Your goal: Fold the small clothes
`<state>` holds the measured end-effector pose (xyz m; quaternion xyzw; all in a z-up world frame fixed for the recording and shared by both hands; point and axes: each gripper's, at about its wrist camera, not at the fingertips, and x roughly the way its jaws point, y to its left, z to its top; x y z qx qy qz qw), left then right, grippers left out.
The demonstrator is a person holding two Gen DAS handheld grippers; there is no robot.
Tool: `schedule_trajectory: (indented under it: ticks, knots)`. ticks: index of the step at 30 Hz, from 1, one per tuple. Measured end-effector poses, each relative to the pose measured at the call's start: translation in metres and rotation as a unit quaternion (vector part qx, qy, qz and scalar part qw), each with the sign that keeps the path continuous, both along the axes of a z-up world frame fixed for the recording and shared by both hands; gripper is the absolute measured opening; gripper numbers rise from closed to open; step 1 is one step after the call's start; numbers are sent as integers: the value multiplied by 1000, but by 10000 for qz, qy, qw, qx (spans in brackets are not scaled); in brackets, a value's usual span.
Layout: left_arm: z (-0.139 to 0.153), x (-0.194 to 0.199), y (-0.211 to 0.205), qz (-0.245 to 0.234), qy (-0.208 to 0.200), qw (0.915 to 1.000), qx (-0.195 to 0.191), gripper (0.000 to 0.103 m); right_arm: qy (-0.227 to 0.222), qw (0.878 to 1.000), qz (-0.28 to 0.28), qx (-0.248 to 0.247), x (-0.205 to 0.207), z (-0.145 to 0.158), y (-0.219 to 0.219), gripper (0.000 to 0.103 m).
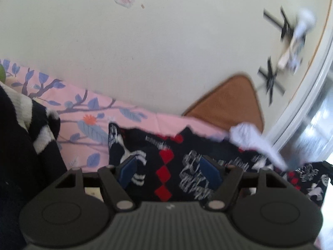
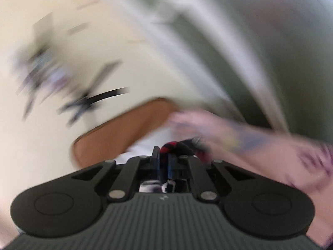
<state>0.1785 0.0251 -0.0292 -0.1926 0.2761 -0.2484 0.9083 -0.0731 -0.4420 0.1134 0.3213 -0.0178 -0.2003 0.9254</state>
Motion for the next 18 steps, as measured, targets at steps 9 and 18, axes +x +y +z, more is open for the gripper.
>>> schedule_trajectory:
  ticks: [9, 18]
  knots:
    - [17, 5, 44, 499, -98, 9965, -668, 70, 1341, 8916, 1832, -3918, 169, 46, 230, 14]
    - [7, 14, 38, 326, 205, 9974, -609, 70, 2337, 8266, 3053, -4110, 162, -35, 254, 46]
